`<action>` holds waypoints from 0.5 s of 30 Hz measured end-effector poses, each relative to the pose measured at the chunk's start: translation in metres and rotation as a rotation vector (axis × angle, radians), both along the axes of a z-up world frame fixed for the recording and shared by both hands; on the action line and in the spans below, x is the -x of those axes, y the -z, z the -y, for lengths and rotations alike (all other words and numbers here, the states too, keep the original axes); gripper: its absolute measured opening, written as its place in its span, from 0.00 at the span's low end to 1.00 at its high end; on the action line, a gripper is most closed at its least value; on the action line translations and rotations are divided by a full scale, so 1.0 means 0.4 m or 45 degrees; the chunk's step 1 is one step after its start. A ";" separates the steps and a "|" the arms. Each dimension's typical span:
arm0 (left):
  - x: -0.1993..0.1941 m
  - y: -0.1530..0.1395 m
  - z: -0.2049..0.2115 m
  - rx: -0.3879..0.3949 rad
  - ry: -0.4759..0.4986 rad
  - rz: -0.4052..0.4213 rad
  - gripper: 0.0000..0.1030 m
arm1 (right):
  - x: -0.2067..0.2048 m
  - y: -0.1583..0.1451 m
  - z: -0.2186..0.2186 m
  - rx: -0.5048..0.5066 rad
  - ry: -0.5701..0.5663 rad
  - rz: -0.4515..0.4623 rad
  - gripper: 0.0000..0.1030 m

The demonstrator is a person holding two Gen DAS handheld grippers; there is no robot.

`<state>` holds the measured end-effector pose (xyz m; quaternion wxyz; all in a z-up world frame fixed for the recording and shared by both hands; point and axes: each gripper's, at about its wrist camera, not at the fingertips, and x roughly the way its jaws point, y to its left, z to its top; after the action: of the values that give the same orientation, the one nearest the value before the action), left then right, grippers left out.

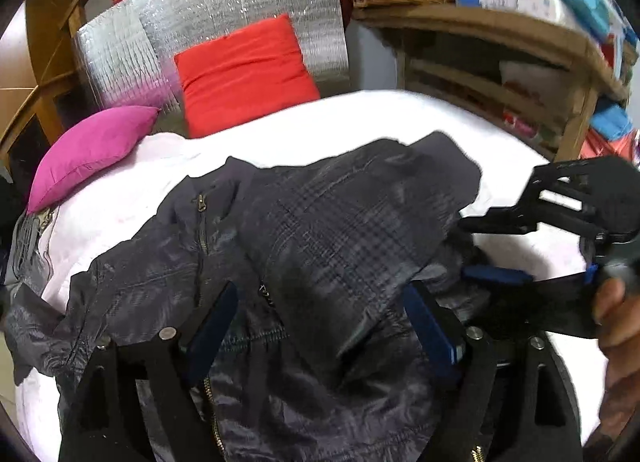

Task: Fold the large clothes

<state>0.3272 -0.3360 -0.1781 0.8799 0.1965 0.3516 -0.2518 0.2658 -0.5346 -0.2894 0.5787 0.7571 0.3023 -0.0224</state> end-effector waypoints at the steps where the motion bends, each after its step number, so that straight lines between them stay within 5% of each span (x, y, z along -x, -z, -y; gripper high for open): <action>1: -0.021 0.008 0.002 -0.011 -0.011 -0.008 0.83 | -0.001 0.000 -0.001 0.001 -0.001 -0.001 0.38; 3: -0.044 0.023 0.006 -0.012 -0.028 -0.034 0.73 | -0.003 0.000 -0.001 0.005 -0.006 -0.001 0.38; 5: -0.061 0.030 0.007 0.004 -0.024 -0.079 0.36 | -0.005 0.000 -0.001 0.003 -0.010 -0.001 0.38; 10: -0.090 0.020 -0.029 0.090 -0.093 -0.113 0.22 | -0.012 -0.004 -0.003 0.024 -0.024 -0.004 0.38; 15: -0.139 0.031 -0.133 0.235 -0.234 -0.258 0.22 | -0.016 -0.005 -0.004 0.036 -0.036 -0.003 0.38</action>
<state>0.3828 -0.2828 -0.1905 0.8736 0.0554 0.4304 -0.2202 0.2722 -0.5331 -0.2872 0.5893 0.7444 0.3134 -0.0195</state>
